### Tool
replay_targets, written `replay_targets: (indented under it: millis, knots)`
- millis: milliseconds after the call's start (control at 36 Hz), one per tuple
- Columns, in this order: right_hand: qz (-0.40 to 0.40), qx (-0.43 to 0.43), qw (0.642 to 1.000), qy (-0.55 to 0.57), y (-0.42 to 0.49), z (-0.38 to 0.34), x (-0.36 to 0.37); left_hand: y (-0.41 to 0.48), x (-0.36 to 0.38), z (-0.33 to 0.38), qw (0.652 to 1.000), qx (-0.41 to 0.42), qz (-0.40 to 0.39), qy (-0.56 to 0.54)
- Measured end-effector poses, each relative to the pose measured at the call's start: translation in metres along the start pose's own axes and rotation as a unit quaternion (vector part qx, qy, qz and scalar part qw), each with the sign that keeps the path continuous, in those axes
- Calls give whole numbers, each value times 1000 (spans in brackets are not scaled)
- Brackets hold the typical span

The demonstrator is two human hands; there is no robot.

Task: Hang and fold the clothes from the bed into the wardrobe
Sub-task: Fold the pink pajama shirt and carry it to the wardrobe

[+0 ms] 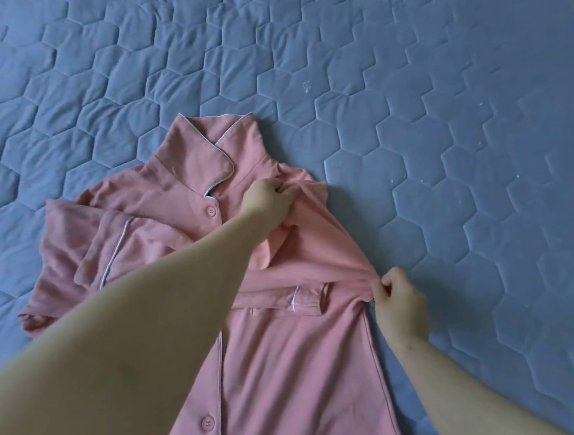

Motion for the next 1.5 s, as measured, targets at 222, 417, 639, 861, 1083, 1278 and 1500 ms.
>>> replay_targets:
  millis: [222, 417, 639, 861, 1083, 1278, 1500]
  knots:
    - [106, -124, 986, -19, -9, -59, 0, -20, -14, -15, 983, 103, 31, 149]
    - [-138, -249, 958, -33, -37, -124, 84, -58, -91, -82, 953, 74, 230, 182]
    - [-147, -185, 972, -8, -50, -122, 118, -70, -92, -241, 938, -334, 85, -34]
    - [-122, -152, 979, -55, -51, -116, 122, -62, -71, -237, 967, -244, -18, 75]
    - [-111, -96, 987, -66, -53, -117, 126, -72, -87, -264, 950, -308, 41, 16]
    - [-104, -64, 992, -39, -57, -113, 120, -69, -118, -245, 976, -150, 110, -115]
    - [-96, -32, 995, -15, -55, -122, 120, -89, -130, -313, 964, -253, 74, 23]
Point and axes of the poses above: each hand's wrist, its own y-axis towards the middle knuckle, its own x-axis out of the palm, z = x × y, the point moved 10 cm from there along y, towards the middle knuckle, and after that the axes turned 15 degrees about y, right-handed, at the moved point
